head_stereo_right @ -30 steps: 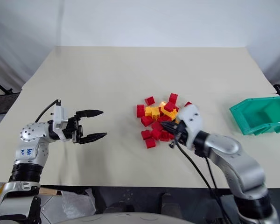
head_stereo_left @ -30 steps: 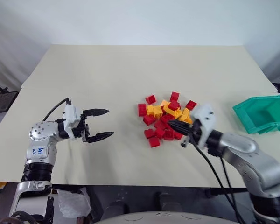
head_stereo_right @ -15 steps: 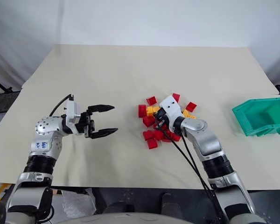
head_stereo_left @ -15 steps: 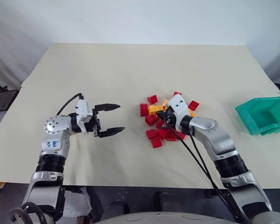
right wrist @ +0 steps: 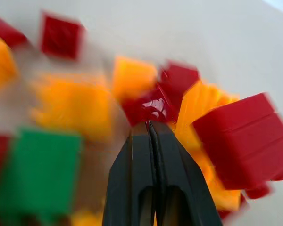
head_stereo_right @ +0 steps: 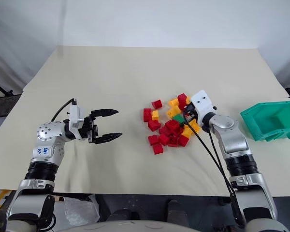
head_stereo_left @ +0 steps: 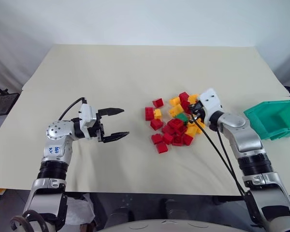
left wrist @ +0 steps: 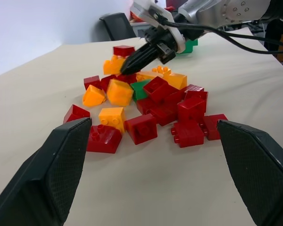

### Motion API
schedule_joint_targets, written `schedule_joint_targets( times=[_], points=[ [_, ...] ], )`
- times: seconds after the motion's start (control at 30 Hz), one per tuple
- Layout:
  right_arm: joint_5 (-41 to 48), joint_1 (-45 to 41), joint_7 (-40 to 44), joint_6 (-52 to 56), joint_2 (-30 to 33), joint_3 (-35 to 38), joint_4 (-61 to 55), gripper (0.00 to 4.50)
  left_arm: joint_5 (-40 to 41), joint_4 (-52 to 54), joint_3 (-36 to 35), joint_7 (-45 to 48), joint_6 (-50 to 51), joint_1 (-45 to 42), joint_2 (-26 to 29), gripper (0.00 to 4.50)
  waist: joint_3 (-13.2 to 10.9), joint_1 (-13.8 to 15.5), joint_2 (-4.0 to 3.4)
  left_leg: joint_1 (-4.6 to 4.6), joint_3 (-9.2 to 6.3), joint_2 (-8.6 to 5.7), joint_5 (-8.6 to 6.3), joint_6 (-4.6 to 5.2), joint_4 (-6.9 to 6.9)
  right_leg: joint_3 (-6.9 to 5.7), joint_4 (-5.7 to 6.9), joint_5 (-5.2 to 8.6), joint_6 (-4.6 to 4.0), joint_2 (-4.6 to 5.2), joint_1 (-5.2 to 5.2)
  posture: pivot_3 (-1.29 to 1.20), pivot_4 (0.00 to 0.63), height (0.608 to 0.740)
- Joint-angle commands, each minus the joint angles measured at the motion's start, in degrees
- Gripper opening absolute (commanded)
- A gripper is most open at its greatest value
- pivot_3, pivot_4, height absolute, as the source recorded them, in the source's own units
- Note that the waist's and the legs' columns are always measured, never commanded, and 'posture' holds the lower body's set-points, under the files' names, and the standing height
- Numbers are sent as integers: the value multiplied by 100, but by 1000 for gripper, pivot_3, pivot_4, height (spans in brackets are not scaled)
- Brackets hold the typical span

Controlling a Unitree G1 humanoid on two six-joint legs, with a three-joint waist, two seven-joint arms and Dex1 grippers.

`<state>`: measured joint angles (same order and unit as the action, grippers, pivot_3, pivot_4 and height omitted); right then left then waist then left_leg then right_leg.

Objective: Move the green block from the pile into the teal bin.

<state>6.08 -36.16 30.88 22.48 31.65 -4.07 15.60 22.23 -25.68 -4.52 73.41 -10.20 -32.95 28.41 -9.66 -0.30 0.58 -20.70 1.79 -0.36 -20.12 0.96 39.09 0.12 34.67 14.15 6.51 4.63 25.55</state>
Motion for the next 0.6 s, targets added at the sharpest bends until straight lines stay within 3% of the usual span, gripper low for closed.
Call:
schedule_joint_targets(
  times=[0.03, 0.2, 0.6],
  points=[
    [59, 86, 207, 33, 114, 131, -508, 49, 8, -5, -36, -4, -81, -54, 2, 4500, 0, 0, 0, 0, 1, 0, 0, 0, 0, 1, 0, 0, 0, 0, 0, 0, 150, 740],
    [357, 213, 511, 478, -67, 17, -1275, 49, 3, -48, -34, -9, -88, -90, -30, 4500, -1, -52, -2, 0, 7, 6, -1, 0, 0, 5, 0, -1, 2, -3, 3, 0, 150, 740],
    [116, 563, 735, 865, -103, -482, -1730, 49, 19, 41, -48, -31, -138, 33, -54, 4500, -1, -31, -2, 0, 6, 2, -2, 1, 0, 4, -2, -2, 4, -2, 3, 0, 150, 740]
  ],
)
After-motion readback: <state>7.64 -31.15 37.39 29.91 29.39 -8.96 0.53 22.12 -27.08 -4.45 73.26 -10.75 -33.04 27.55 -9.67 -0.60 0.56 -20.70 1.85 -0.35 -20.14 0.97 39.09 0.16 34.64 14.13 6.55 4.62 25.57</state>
